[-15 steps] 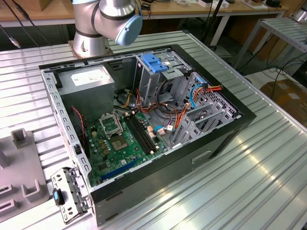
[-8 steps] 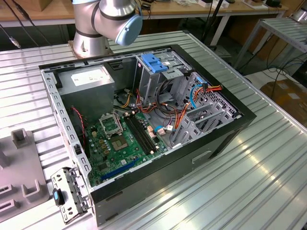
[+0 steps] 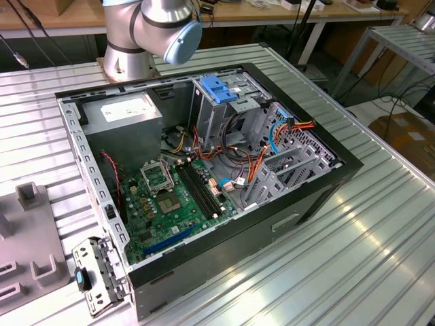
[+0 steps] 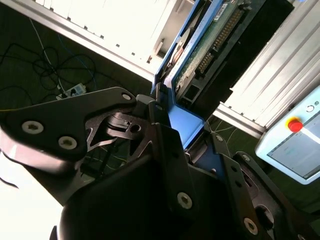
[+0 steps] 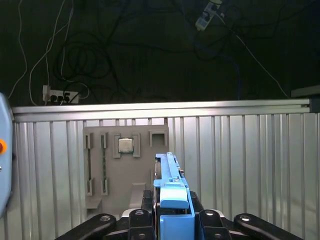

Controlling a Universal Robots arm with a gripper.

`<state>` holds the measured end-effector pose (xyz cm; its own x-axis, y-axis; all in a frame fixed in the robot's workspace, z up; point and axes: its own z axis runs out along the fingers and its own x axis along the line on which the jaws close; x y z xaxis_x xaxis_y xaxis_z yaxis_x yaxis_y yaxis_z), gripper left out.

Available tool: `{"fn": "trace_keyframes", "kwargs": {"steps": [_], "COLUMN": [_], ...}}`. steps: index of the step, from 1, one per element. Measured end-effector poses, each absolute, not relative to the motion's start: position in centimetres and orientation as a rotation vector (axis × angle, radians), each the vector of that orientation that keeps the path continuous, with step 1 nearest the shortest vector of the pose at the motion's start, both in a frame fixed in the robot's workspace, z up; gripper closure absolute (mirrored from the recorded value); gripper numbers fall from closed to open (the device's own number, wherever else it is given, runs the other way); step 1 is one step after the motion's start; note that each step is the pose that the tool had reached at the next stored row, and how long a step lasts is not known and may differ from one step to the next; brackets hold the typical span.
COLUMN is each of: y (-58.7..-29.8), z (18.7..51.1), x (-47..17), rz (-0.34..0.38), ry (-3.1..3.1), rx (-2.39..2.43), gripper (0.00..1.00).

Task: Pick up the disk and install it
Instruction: 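Pick up the disk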

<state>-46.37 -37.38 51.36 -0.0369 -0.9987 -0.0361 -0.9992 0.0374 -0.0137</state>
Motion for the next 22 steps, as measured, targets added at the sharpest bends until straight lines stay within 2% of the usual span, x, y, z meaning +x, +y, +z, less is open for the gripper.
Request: {"fn": "trace_keyframes", "kwargs": {"steps": [22], "y": [-37.4], "z": [51.4], "x": [-44.4], "rz": [0.024], "ry": [2.237], "rx": [-2.155], "gripper": [0.63]}}
